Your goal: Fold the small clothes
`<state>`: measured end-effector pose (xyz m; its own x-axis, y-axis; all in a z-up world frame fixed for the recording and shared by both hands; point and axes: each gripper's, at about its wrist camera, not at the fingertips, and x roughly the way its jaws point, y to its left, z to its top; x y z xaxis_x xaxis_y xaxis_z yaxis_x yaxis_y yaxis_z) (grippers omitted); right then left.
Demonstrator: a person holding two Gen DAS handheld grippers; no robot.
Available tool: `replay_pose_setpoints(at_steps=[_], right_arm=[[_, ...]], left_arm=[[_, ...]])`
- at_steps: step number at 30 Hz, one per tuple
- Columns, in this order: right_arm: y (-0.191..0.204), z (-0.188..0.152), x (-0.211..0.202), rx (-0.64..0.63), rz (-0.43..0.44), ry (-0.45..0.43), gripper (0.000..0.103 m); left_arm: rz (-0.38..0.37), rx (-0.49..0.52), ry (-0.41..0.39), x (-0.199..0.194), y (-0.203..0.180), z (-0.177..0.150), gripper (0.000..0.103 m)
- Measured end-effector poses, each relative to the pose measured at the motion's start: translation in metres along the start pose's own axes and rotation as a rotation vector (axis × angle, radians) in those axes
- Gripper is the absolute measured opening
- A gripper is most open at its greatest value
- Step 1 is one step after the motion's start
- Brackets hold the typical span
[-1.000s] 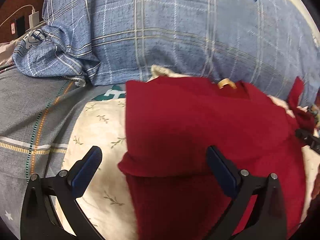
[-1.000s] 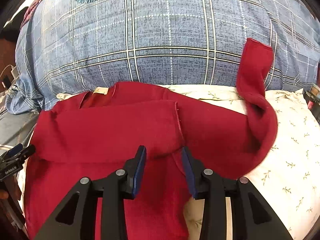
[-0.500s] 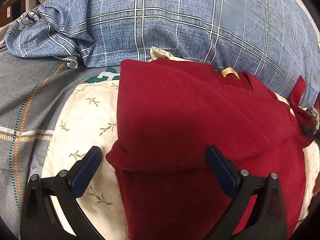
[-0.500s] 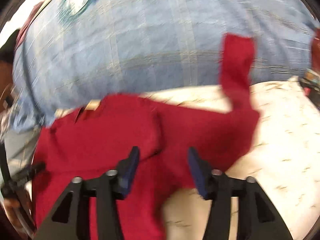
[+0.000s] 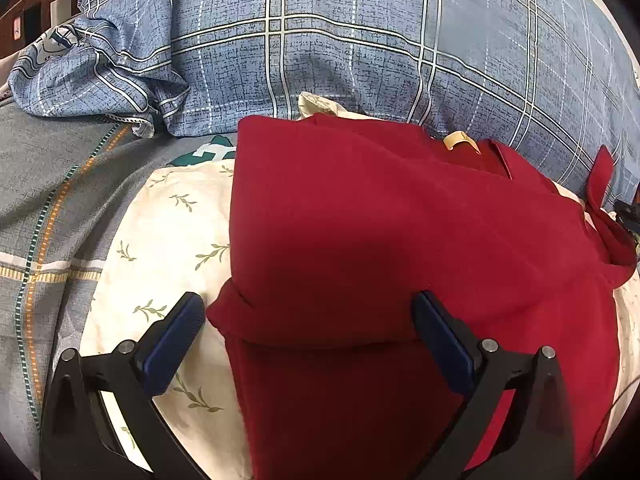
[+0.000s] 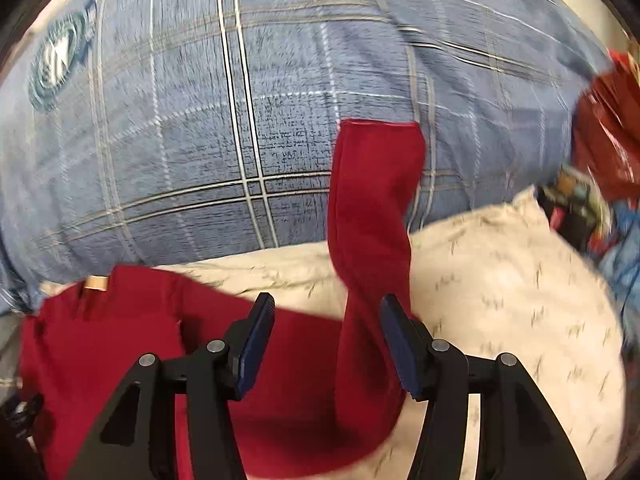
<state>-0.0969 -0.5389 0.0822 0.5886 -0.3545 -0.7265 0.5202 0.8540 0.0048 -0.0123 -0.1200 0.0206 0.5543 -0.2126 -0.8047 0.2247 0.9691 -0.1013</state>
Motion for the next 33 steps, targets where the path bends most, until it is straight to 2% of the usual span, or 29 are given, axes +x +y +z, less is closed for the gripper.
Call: replay_pose_setpoints(at_steps=[5, 7, 9, 10, 11, 12, 14, 16, 20, 24, 27, 30, 33], right_arm=[[0.016, 0.029, 0.053, -0.127, -0.152, 0.093, 0.056], [0.015, 0.037, 0.072, -0.133, -0.222, 0.118, 0.056], [0.008, 0.042, 0.090, -0.092, -0.236, 0.148, 0.053], [0.005, 0.044, 0.095, -0.073, -0.229, 0.159, 0.047], [0.001, 0.044, 0.099, -0.053, -0.220, 0.163, 0.024], [-0.004, 0.044, 0.101, -0.035, -0.208, 0.166, 0.014], [-0.018, 0.045, 0.092, 0.009, -0.189, 0.142, 0.010], [-0.029, 0.045, 0.074, 0.043, -0.139, 0.101, 0.009], [-0.046, 0.046, 0.016, 0.097, 0.050, 0.013, 0.008], [-0.043, 0.047, -0.046, 0.102, 0.226, -0.063, 0.008], [-0.014, 0.046, -0.091, 0.051, 0.366, -0.095, 0.008], [0.022, 0.046, -0.113, -0.027, 0.501, -0.101, 0.008], [0.071, 0.030, -0.122, -0.123, 0.556, -0.089, 0.008]], left_arm=[[-0.004, -0.004, 0.005, 0.001, 0.000, 0.001, 0.103], [-0.004, -0.005, 0.006, 0.002, 0.000, 0.001, 0.103], [-0.005, -0.005, 0.008, 0.002, 0.000, 0.001, 0.103], [-0.006, -0.006, 0.008, 0.003, 0.000, 0.001, 0.103], [-0.008, -0.006, 0.009, 0.003, 0.000, 0.001, 0.103], [-0.010, -0.007, 0.011, 0.003, 0.001, 0.001, 0.103], [-0.012, -0.009, 0.012, 0.004, 0.001, 0.001, 0.103], [-0.012, -0.009, 0.012, 0.004, 0.001, 0.000, 0.103], [-0.012, -0.011, 0.008, 0.002, 0.001, 0.003, 0.103], [-0.009, -0.013, -0.004, -0.006, 0.002, 0.007, 0.103], [-0.025, -0.024, -0.049, -0.021, 0.005, 0.012, 0.103], [-0.060, -0.048, -0.093, -0.035, 0.012, 0.015, 0.103], [-0.075, -0.070, -0.114, -0.042, 0.020, 0.018, 0.103]])
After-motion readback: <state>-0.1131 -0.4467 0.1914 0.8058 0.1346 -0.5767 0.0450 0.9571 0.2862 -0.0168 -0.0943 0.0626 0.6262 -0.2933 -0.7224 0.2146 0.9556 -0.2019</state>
